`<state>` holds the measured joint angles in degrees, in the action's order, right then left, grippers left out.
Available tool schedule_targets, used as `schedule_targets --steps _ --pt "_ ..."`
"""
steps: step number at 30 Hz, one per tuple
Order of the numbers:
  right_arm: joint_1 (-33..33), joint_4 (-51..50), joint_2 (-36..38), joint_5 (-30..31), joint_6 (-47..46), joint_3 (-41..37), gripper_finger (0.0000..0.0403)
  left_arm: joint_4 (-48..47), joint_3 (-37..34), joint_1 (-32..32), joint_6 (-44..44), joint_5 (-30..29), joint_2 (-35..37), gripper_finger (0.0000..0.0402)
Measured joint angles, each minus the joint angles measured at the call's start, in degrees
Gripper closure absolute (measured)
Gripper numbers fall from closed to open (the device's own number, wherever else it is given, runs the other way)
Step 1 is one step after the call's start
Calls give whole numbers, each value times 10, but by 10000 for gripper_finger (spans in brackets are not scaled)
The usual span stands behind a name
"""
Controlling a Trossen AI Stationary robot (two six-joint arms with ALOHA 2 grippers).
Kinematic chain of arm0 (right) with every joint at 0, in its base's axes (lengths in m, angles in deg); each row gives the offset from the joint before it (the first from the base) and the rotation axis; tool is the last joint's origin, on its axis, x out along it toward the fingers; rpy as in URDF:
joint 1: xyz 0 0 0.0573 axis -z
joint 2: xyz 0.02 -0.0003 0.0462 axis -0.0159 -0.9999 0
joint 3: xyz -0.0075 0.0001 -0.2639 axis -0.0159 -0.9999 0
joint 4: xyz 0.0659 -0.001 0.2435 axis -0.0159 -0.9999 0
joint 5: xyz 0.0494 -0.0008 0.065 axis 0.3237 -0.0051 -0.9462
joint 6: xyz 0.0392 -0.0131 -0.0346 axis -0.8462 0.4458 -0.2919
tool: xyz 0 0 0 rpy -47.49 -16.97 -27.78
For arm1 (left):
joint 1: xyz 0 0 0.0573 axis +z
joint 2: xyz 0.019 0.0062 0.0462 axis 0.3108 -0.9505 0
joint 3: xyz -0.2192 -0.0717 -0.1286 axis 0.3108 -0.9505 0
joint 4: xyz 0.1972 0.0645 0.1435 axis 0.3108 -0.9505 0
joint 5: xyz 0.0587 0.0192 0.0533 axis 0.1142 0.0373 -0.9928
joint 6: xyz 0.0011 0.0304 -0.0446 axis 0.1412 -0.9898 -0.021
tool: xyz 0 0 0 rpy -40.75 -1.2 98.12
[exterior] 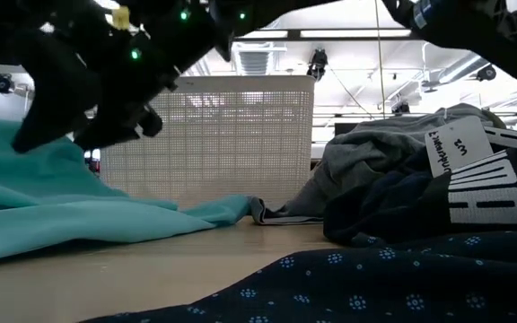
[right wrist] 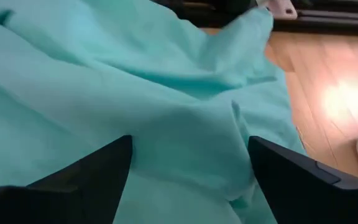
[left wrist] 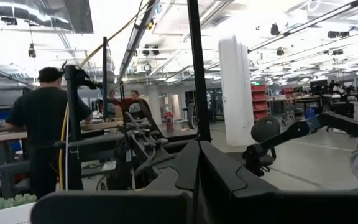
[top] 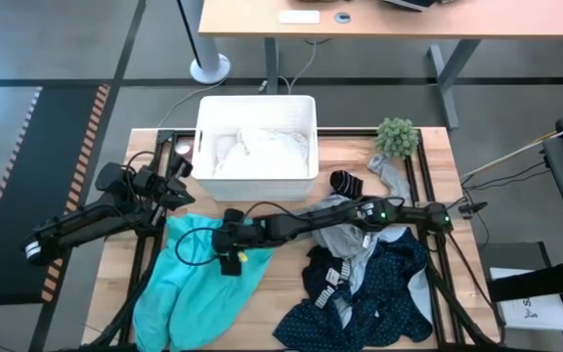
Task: Sort clothes
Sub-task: Move the shorts on top of the pile of clothes
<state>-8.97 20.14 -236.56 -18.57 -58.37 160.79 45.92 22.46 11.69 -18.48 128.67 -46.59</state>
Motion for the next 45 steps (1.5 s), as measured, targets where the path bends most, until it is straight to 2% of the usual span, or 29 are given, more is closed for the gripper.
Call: schedule_targets --steps 2,5,8,11,13,17,21,29,36,39,45 --pt "2 -4 -9 0 -1 0 118 8 0 0 -1 -2 -1 402" --pt "2 -15 -20 0 -10 -1 170 12 0 0 -1 -2 -1 402" --pt "2 -17 -17 0 -5 0 252 13 0 0 0 -2 -1 402" --pt "-1 -21 -3 0 8 3 354 15 0 0 0 -2 -1 402" --pt "-4 -21 13 5 24 3 389 15 0 0 0 -2 -1 402" --pt "-12 -47 64 14 43 4 397 15 0 0 0 -2 -1 402" --pt "-27 -92 118 83 76 4 401 15 0 0 0 -2 -1 402" --pt "-48 -194 231 203 85 4 403 16 0 0 0 -2 0 402" --pt "-76 -254 321 273 85 4 403 19 0 0 0 -2 0 402" --pt "-93 -265 356 292 85 4 403 20 0 0 0 -2 -1 402" --pt "-123 -245 412 293 85 4 403 20 0 0 1 -2 -1 402"
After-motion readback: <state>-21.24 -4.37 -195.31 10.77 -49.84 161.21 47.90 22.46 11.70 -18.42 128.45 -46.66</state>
